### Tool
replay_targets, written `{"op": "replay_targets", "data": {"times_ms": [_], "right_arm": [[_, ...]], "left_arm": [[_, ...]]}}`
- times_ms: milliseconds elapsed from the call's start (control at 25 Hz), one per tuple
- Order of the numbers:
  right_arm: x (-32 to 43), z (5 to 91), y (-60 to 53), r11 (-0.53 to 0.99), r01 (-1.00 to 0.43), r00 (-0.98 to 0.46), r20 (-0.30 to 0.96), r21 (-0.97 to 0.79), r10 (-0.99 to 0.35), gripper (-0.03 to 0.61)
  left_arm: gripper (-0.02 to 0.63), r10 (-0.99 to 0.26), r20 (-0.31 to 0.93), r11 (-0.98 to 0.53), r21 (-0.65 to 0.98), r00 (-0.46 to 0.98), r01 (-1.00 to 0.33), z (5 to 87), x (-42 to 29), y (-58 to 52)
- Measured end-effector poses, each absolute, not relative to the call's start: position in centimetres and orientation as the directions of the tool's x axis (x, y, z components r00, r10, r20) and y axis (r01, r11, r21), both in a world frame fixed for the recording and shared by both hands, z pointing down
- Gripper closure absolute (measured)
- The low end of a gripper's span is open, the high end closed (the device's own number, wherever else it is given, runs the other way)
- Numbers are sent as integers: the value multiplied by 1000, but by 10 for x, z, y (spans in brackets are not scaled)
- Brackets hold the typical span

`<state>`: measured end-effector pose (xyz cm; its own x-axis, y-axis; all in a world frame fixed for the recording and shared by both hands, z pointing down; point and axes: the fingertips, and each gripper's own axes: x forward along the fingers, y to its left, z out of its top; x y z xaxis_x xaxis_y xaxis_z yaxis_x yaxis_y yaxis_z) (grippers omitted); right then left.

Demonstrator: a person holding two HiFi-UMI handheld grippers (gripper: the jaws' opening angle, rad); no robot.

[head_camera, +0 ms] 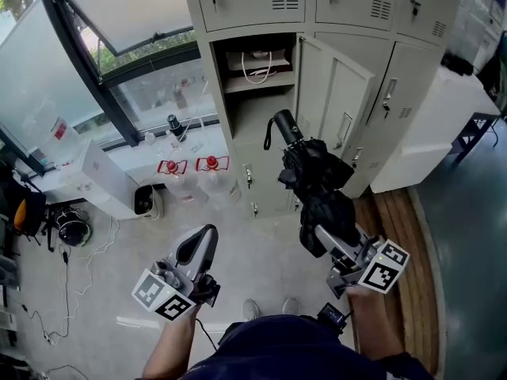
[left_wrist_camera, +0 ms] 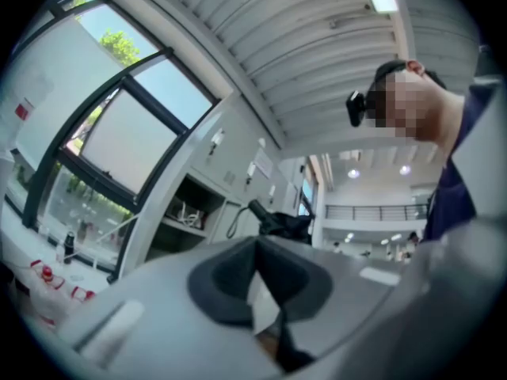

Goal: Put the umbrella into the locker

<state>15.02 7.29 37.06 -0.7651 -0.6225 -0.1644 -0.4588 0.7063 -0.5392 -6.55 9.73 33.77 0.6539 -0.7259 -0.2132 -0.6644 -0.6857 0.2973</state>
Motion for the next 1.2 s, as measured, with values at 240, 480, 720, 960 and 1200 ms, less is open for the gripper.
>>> {"op": "replay_targets", "data": {"times_ms": [240,480,720,960,1200], "right_arm": [[162,375,65,690,-439,-769,-156,-576,-620,388],[176,377,62,692,-424,-785,-143,-585,-602,388],[177,378,52,690,-405,-797,-138,-600,-588,388],[167,372,37,695,-406,-798,-140,-593,-586,388],[146,369,6,688,-433,-787,-128,-582,-603,388]], "left_arm": [[611,-728,-217,-684,293,650,-668,336,-45,100],[611,-752,-220,-659,287,622,-695,335,-23,112],[611,-770,-220,-638,266,599,-723,331,-11,120],[611,-775,-227,-632,263,590,-729,329,-17,111],[611,-763,-230,-646,276,604,-712,334,-31,82]]}}
